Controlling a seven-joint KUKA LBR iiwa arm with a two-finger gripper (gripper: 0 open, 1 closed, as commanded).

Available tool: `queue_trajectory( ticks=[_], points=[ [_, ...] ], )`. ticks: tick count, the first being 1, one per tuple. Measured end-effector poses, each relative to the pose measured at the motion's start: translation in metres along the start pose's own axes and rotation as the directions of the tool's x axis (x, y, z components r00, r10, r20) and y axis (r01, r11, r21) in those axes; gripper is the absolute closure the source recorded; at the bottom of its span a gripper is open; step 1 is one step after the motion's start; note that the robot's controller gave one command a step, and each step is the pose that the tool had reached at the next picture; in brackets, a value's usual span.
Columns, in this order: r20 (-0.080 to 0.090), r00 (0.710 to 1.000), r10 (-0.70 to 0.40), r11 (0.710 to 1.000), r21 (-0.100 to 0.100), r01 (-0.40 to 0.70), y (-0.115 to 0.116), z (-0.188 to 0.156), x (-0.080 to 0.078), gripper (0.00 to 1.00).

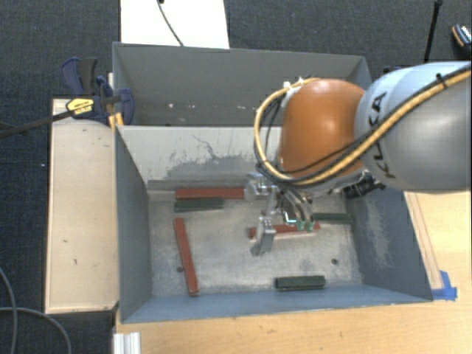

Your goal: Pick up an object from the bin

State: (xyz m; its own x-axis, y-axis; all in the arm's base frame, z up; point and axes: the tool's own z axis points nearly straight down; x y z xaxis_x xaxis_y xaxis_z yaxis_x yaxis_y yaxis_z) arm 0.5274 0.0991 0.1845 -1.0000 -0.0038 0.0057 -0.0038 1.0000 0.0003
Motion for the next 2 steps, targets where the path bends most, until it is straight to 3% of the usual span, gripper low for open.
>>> queue_trajectory(
  ticks=[1,2],
  points=[
    [0.001,0.987,-0.159,0.987,0.001,0.159,-0.0477,0.1174,-0.0137,0.0],
    [0.007,0.988,-0.157,0.988,0.0,0.157,-0.0457,0.1135,-0.0153,1.0]
  ],
)
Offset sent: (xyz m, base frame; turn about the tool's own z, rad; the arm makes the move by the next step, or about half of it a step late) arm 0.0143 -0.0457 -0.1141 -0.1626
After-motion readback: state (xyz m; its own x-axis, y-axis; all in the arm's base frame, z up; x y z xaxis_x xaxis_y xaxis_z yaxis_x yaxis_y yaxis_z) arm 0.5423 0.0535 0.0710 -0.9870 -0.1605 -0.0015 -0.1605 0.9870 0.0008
